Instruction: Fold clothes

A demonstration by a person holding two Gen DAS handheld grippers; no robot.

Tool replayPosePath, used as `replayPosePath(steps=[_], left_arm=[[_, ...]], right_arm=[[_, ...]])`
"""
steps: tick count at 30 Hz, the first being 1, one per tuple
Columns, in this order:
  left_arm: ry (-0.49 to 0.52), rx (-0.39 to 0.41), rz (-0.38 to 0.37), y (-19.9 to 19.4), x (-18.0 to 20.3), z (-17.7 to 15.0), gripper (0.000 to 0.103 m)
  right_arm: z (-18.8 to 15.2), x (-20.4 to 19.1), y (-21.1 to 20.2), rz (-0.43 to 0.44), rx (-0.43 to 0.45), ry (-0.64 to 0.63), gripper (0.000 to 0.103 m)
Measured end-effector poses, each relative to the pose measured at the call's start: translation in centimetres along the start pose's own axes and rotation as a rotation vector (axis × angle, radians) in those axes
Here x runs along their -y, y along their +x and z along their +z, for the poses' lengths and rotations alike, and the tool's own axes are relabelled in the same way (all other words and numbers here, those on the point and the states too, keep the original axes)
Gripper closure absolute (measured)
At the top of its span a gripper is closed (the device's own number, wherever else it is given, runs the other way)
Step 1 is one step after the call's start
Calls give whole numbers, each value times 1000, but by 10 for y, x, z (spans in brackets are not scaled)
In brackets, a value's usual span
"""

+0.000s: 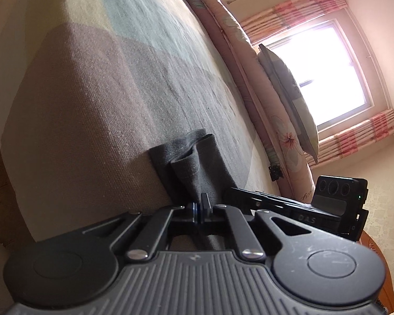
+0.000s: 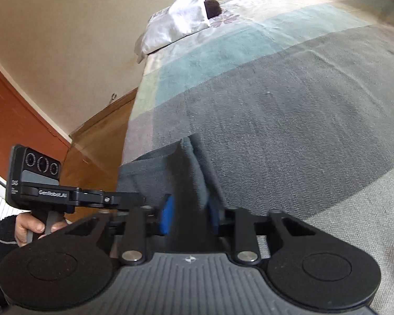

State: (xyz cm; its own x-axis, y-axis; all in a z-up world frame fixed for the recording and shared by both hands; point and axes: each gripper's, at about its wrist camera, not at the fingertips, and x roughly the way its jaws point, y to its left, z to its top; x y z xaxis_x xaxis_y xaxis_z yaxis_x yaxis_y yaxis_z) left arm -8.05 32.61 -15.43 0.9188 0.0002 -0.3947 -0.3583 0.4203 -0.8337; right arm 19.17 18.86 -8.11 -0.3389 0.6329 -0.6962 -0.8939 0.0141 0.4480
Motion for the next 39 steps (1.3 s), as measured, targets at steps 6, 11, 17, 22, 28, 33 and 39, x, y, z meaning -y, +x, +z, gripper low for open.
replayPosePath(steps=[6,11,17,22,28,33,39], left_arm=[[56,42,-13,-6,10,6,101],[114,61,-9,-13,19,20,101],[102,57,28,-9,10,21,101],[181,119,-12,-24,27,24,99],[43,70,13,-15,-9,28,98],[167,166,144,-32,8,33,98],[391,119,103,-43,57,28,86]], right_arm=[[-1,-11,-5,-58,41,-40,100],[11,-12,-6,-76,73,-34,100],[10,-10,5,-106,68,-14,100],[14,-17,-1,-98,101,-28,100],[4,-9,11,-124,92,11,99],[9,-20,5,-184,121,-16,93],[16,-46,-30,-240,175,-68,68]])
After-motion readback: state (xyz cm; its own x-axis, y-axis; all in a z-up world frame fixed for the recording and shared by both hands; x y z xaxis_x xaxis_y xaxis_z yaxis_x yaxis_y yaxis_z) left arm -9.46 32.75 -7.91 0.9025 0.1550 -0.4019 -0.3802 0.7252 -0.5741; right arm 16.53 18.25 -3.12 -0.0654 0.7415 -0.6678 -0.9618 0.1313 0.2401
